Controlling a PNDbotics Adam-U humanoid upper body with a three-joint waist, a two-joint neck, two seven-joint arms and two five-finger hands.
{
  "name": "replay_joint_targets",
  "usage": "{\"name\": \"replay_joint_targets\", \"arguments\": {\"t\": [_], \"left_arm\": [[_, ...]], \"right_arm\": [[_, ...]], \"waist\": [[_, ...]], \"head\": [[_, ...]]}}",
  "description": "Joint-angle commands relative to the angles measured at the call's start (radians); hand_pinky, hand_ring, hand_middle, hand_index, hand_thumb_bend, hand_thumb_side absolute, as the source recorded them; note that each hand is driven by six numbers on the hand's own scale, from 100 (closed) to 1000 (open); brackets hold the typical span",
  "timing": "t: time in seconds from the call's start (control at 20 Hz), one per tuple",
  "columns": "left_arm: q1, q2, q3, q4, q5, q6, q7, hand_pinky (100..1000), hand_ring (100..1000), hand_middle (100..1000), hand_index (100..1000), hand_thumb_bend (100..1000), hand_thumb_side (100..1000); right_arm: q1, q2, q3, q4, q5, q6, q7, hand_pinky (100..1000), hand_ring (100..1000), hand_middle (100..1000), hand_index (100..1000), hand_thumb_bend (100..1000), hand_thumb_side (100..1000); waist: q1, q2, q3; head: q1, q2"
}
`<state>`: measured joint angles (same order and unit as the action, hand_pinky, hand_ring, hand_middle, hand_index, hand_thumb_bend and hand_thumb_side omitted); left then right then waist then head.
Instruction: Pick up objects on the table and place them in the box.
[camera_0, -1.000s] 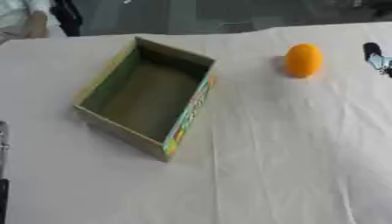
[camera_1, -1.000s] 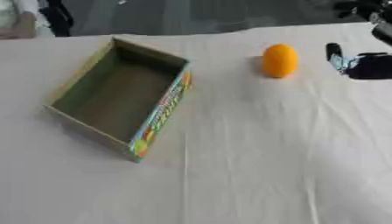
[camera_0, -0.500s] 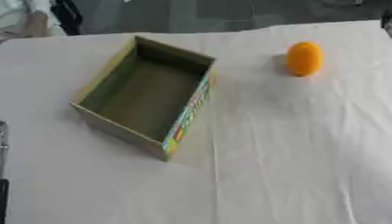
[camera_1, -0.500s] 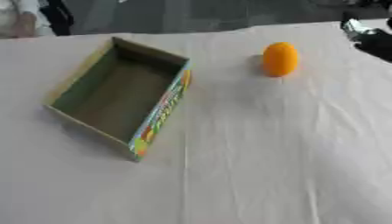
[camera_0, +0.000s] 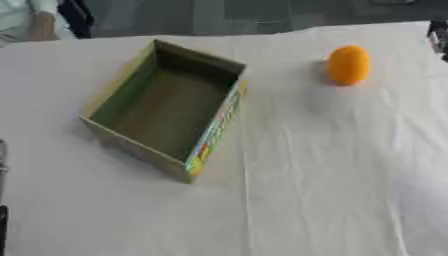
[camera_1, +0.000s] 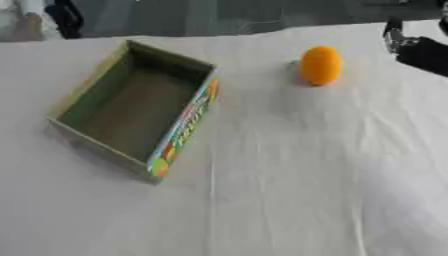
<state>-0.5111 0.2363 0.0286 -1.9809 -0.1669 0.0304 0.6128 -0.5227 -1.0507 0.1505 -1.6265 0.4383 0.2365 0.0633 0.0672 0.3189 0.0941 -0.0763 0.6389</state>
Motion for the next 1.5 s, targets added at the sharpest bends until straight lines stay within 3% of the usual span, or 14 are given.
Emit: {"name": "replay_joint_targets", "arguments": {"t": [0.05, 0.35, 0.6, 0.7, 0.75, 0.95, 1.0, 1.05, 1.5], "left_arm": [[-0.012, 0.013, -0.001, -0.019, 0.006, 0.0, -0.004, 655, 622, 555, 790, 124, 962], [-0.015, 0.017, -0.003, -0.019, 0.007, -0.001, -0.006, 655, 622, 554, 790, 121, 962], [-0.016, 0.02, -0.004, -0.019, 0.007, 0.002, -0.007, 654, 621, 553, 790, 118, 961], [-0.016, 0.02, -0.005, -0.019, 0.007, 0.003, -0.009, 654, 621, 553, 790, 118, 962], [-0.017, 0.021, -0.005, -0.019, 0.006, 0.003, -0.009, 654, 620, 553, 790, 118, 961], [-0.018, 0.02, -0.006, -0.019, 0.007, 0.004, -0.009, 654, 620, 553, 790, 116, 961], [-0.018, 0.019, -0.006, -0.019, 0.007, 0.005, -0.01, 654, 620, 552, 790, 115, 960], [-0.018, 0.019, -0.006, -0.019, 0.008, 0.005, -0.01, 654, 620, 552, 790, 114, 960], [-0.017, 0.016, -0.008, -0.019, 0.01, 0.006, -0.013, 654, 618, 552, 790, 110, 961]], "right_arm": [[-0.039, -0.026, 0.001, 0.043, 0.043, -0.07, 0.122, 1000, 1000, 931, 1000, 100, 773], [-0.071, -0.036, -0.004, 0.115, 0.073, -0.17, 0.264, 1000, 1000, 974, 1000, 100, 742], [-0.12, -0.026, -0.011, 0.184, 0.102, -0.212, 0.345, 1000, 1000, 980, 1000, 100, 721], [-0.138, -0.019, -0.015, 0.205, 0.105, -0.22, 0.361, 1000, 1000, 978, 1000, 100, 739], [-0.144, -0.016, -0.016, 0.212, 0.105, -0.225, 0.366, 1000, 1000, 977, 1000, 100, 694], [-0.165, -0.008, -0.012, 0.22, 0.101, -0.238, 0.369, 1000, 1000, 982, 1000, 100, 689], [-0.17, -0.005, -0.01, 0.22, 0.1, -0.24, 0.369, 1000, 1000, 980, 1000, 100, 715], [-0.176, -0.001, -0.007, 0.221, 0.101, -0.241, 0.369, 1000, 1000, 978, 1000, 100, 673], [-0.258, 0.056, 0.031, 0.264, 0.114, -0.254, 0.405, 997, 1000, 963, 1000, 100, 666]], "waist": [[-0.002, -0.015, -0.002], [-0.001, -0.009, -0.002], [-0.002, 0.0, 0.0], [-0.002, 0.004, 0.001], [-0.002, 0.006, 0.002], [0.0, 0.011, 0.004], [0.0, 0.012, 0.005], [0.001, 0.013, 0.005], [0.003, 0.012, 0.011]], "head": [[-0.006, -0.008], [-0.017, -0.012], [-0.026, -0.018], [-0.026, -0.022], [-0.026, -0.025], [-0.027, -0.033], [-0.028, -0.034], [-0.029, -0.036], [-0.041, -0.033]]}}
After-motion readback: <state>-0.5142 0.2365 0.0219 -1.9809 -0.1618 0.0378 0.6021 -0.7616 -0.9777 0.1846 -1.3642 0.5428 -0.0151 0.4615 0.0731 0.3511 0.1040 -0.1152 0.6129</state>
